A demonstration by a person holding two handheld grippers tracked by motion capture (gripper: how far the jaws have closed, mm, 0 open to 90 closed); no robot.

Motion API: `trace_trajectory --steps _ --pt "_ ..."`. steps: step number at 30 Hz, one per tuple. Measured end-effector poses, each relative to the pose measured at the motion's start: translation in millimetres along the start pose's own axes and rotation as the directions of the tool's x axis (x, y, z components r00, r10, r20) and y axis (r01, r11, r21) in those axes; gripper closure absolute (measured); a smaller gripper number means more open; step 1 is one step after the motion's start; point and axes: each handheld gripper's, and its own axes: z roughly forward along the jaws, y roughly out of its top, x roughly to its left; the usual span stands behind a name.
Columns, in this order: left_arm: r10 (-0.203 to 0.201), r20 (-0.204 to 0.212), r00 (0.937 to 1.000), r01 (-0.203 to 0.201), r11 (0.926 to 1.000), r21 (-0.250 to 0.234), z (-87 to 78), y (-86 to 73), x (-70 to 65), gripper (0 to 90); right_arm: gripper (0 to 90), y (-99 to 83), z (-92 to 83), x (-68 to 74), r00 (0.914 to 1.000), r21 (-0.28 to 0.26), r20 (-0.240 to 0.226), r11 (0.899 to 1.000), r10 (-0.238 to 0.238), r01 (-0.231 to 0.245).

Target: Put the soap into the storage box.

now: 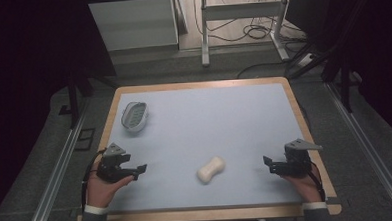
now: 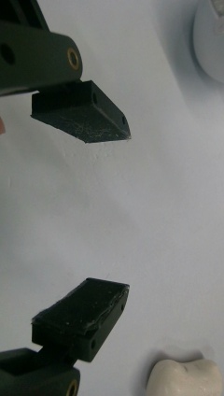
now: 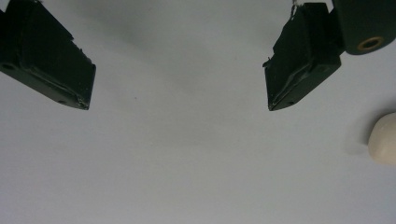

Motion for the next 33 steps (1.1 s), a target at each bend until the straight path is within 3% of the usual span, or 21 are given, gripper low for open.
trace_trajectory --steps 14,25,33 --pt "0.080 0.002 0.9968 -0.080 0.9966 0.015 -5.7 20.3 -18.9 22.4 8.5 -1.2 -1.9 -2.7 1.0000 0.001 0.001 1.000 0.005 -0.005" --pt "0.153 0.030 0.9878 -0.154 0.9874 0.038 2.3 39.0 -40.8 22.2 8.5 -2.2 -3.0 -5.5 0.9998 0.002 0.016 1.000 0.012 -0.012" --pt "0.203 0.058 0.9774 -0.207 0.9766 0.060 11.0 48.4 -58.7 22.0 8.5 -2.9 -5.6 -8.5 0.9995 0.001 0.025 1.000 0.019 -0.019"
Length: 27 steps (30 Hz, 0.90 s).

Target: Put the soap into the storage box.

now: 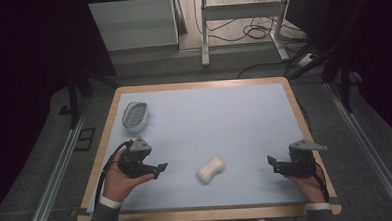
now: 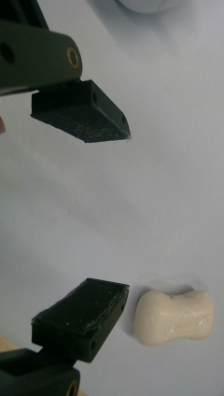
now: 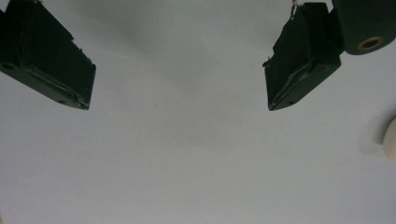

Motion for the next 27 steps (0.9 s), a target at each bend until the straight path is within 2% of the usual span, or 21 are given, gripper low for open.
trace_trajectory --steps 6,11,13,27 --pt "0.028 0.027 0.9992 -0.028 0.9996 0.007 9.1 9.3 -11.1 21.9 8.6 -0.4 0.4 0.2 1.0000 0.004 0.003 1.000 -0.001 0.001" --pt "0.038 0.040 0.9985 -0.038 0.9992 0.013 14.3 13.1 -15.3 21.8 8.5 -1.0 1.0 -0.2 1.0000 0.006 0.005 1.000 -0.002 0.002" --pt "0.046 0.063 0.9970 -0.046 0.9988 0.012 16.4 16.4 -19.7 21.8 8.5 -1.0 1.5 0.4 1.0000 0.006 0.006 1.000 -0.002 0.002" --pt "0.081 0.094 0.9922 -0.085 0.9959 0.031 31.4 30.6 -35.7 21.7 8.5 -1.7 1.7 -0.3 1.0000 0.007 0.001 1.000 -0.005 0.005"
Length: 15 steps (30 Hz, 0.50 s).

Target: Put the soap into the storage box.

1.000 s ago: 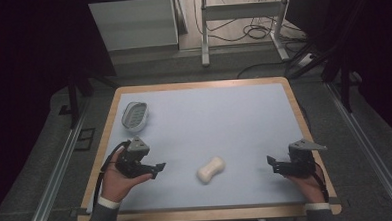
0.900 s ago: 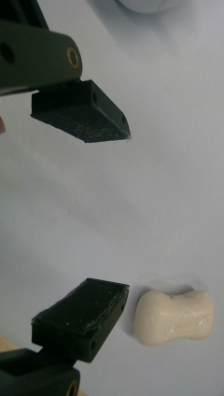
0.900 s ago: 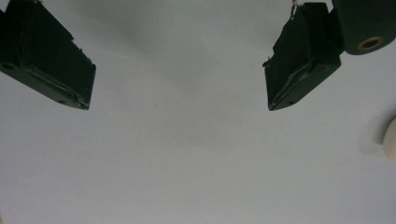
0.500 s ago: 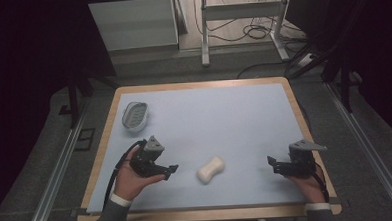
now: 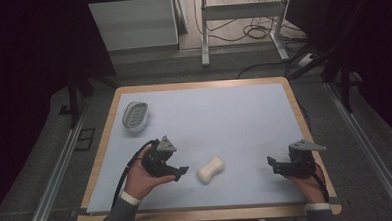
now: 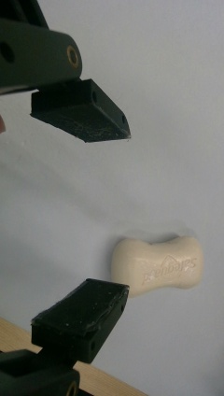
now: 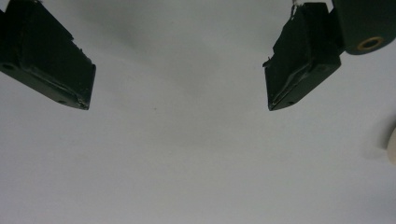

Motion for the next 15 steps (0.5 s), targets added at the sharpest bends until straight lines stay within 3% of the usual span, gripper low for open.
trace_trajectory --steps 15 --pt "0.027 0.031 0.9992 -0.027 0.9995 0.016 13.7 11.8 -13.9 21.6 8.6 0.1 -1.1 0.8 0.9999 -0.009 0.010 1.000 -0.004 0.004"
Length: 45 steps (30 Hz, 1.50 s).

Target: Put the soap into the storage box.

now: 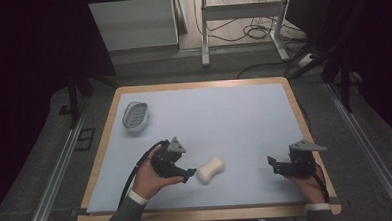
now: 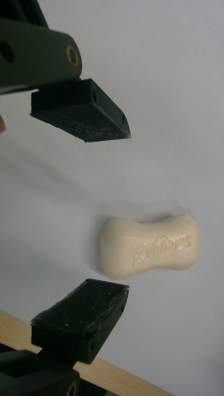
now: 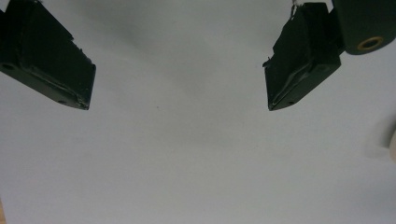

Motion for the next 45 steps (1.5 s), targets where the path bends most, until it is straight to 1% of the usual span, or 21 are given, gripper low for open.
trace_trajectory --steps 4,7,10,13,16,19,22,28,33,38,40,45 --pt "0.005 0.007 1.0000 -0.005 1.0000 0.003 3.9 3.1 -2.4 21.5 8.6 -0.4 0.1 -1.0 1.0000 0.000 0.004 1.000 -0.001 0.001" --pt "-0.001 0.004 1.0000 0.001 0.9999 0.017 9.6 5.8 -4.2 21.5 8.5 -1.1 0.8 -1.7 1.0000 0.005 0.005 1.000 0.000 0.000" --pt "0.008 0.020 0.9998 -0.009 0.9995 0.031 16.0 9.1 -7.1 21.5 8.5 -1.6 1.7 -1.7 1.0000 0.009 0.004 1.000 -0.001 0.001" --pt "0.015 0.024 0.9996 -0.016 0.9991 0.039 20.5 13.1 -9.4 21.5 8.6 -1.7 1.9 -1.9 1.0000 0.007 0.005 1.000 0.000 0.000" --pt "0.011 0.028 0.9995 -0.013 0.9989 0.044 23.9 17.3 -11.2 21.6 8.5 -1.7 1.6 -2.3 1.0000 0.008 0.003 1.000 0.000 0.000" --pt "-0.008 0.038 0.9992 0.007 0.9992 0.040 26.9 21.3 -13.0 22.6 8.6 -1.7 1.5 -2.4 1.0000 0.008 0.003 1.000 0.000 0.000" --pt "-0.009 0.050 0.9987 0.007 0.9991 0.043 30.2 25.1 -15.0 23.7 8.5 -1.6 1.4 -2.2 1.0000 0.008 0.002 1.000 -0.001 0.001" --pt "0.001 0.052 0.9986 -0.005 0.9969 0.079 41.1 30.3 -17.1 23.8 8.6 -1.7 1.1 -2.8 1.0000 0.008 0.001 1.000 0.000 0.000" --pt "0.013 0.052 0.9985 -0.019 0.9933 0.114 50.0 34.7 -18.6 24.5 8.5 -2.0 1.9 -2.9 1.0000 0.012 0.000 1.000 -0.002 0.002" --pt "0.016 0.057 0.9983 -0.024 0.9899 0.140 57.1 39.4 -20.5 26.1 8.5 -2.0 2.2 -2.2 1.0000 0.013 0.000 1.000 -0.004 0.004" --pt "0.015 0.064 0.9979 -0.025 0.9866 0.161 61.5 41.4 -20.7 26.6 8.6 -2.1 2.3 -2.0 1.0000 0.013 -0.001 1.000 -0.005 0.005" --pt "0.013 0.069 0.9975 -0.026 0.9801 0.197 70.4 45.0 -21.0 27.0 8.5 -2.1 2.5 -1.6 1.0000 0.017 -0.001 1.000 -0.007 0.007"
